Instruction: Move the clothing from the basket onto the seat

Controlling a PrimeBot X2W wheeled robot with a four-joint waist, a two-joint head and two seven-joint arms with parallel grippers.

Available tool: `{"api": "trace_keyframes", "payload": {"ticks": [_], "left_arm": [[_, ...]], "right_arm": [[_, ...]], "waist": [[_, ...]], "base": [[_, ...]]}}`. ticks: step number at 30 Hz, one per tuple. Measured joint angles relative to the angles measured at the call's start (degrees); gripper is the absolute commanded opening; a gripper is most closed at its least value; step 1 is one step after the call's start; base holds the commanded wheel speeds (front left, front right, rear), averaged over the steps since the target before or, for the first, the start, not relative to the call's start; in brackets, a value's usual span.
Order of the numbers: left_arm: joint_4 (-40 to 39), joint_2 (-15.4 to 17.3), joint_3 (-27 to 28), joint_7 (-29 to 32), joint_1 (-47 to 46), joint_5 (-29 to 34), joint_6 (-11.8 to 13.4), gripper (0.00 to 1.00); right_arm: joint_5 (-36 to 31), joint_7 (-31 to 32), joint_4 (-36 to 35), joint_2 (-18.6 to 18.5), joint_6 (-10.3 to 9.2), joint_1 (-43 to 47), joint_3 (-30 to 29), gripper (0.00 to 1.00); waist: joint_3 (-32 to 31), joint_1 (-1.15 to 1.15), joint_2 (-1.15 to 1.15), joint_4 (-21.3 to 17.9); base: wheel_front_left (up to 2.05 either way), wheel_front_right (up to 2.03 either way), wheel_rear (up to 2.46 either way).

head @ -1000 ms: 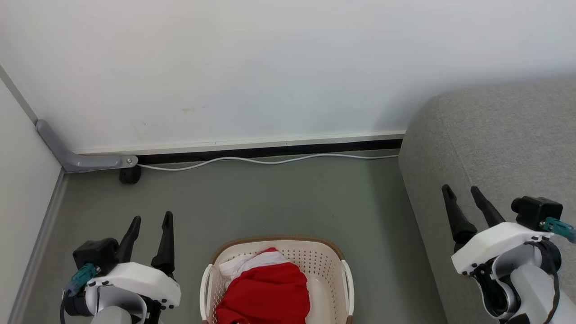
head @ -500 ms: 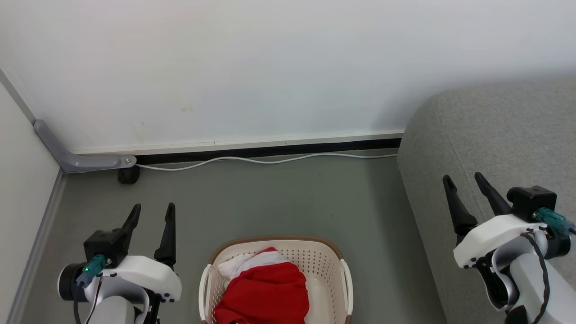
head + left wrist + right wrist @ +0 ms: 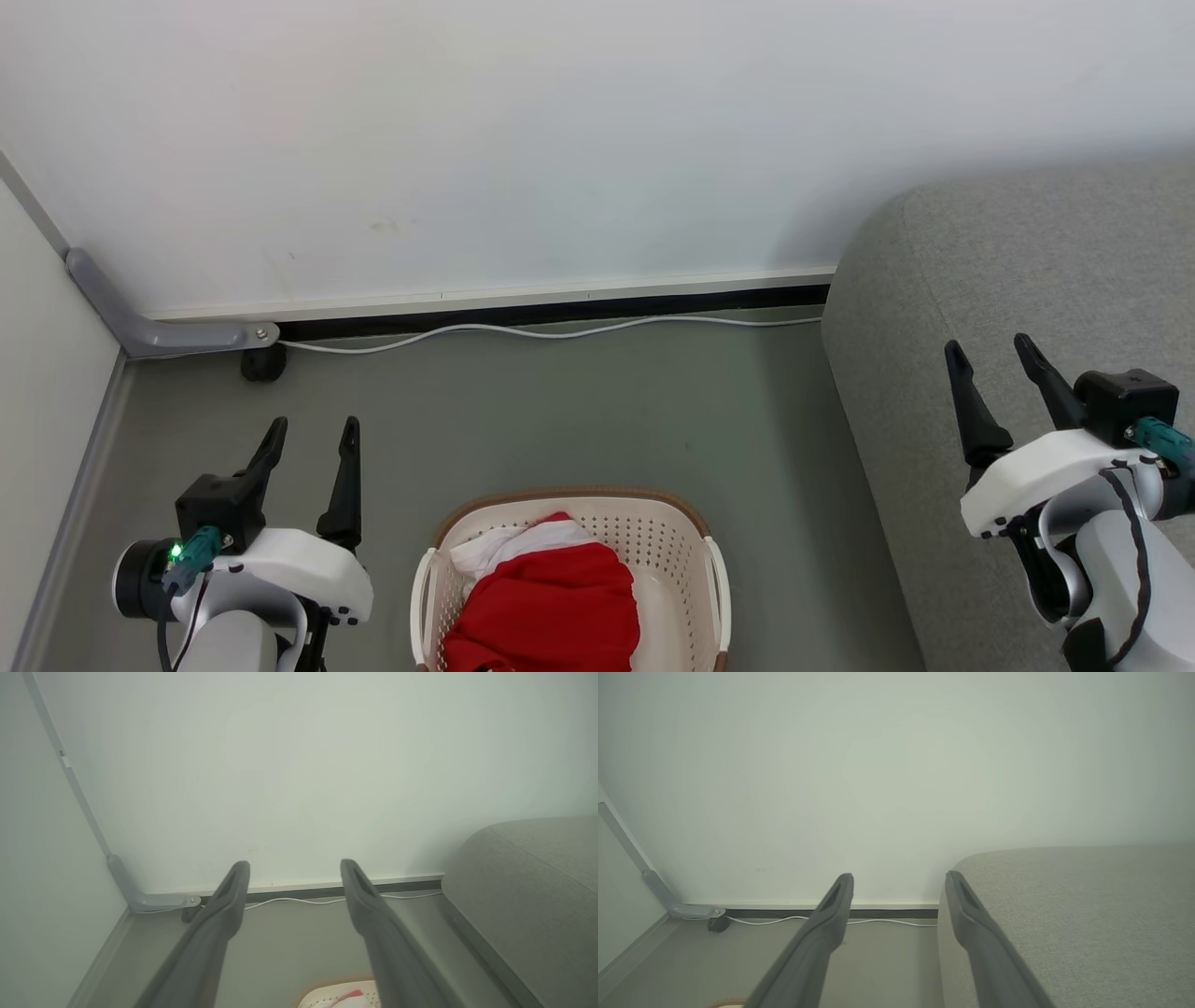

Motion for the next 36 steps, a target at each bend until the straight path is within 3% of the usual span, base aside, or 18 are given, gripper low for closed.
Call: {"api": "trace_keyframes", "payload": {"ticks": [21,36], "left_arm": [[-0.1,-0.23,0.1,0.0,0.02,-0.77,0.0,1.0],[-0.89,-0.3,-4.77,0.0,-2.61,-5.13,2.87,1.0]], "right_arm": [[-1.71,-0.01,-2.49,0.47,0.0,0.04,-2.46,1.0],[-1.68,-0.05,-9.13,-1.13,0.0,-2.36,-3.41,1.0]], "waist": [[0.85,0.0,0.0,0.17],[9.27,0.0,0.0,0.29]], "base": [[0.0,0.0,0.0],[0.0,0.0,0.0]]}}
